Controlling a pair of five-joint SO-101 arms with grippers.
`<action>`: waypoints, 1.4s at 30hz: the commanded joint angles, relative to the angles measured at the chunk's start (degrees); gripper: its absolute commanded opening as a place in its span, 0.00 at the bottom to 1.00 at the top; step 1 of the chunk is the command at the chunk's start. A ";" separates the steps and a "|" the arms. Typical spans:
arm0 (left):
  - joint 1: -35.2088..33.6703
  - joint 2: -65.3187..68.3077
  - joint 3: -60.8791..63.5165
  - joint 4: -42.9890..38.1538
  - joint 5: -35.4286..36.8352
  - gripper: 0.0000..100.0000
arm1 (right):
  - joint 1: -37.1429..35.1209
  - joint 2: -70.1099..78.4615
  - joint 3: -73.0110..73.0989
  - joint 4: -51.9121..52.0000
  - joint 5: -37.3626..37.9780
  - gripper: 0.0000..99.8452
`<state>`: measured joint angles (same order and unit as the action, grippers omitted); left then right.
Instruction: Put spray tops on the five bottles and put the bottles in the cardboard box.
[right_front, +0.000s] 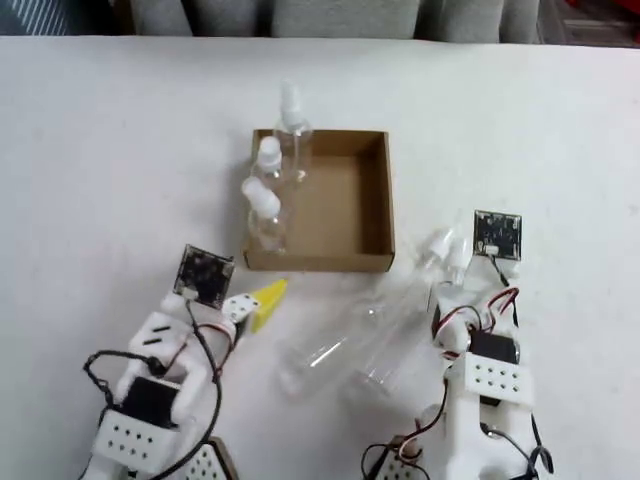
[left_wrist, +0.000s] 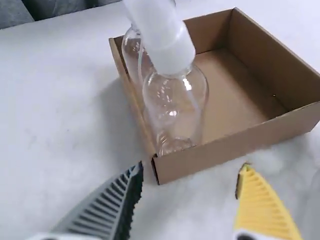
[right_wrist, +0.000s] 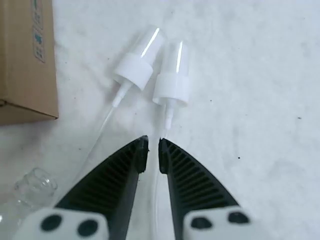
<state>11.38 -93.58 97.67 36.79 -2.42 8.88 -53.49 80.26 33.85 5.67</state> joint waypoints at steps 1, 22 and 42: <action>-4.53 -10.77 -0.70 11.25 0.97 0.29 | 0.66 0.13 -0.26 0.22 0.79 0.02; -22.29 -10.86 -0.70 23.38 0.53 0.29 | 12.62 0.13 -7.56 1.80 0.79 0.02; -21.93 -10.77 -0.70 25.67 -8.26 0.02 | -6.37 4.00 -34.20 25.10 -11.78 0.02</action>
<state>-10.24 -103.60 97.32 61.85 -10.15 5.71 -52.18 49.58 59.25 -3.38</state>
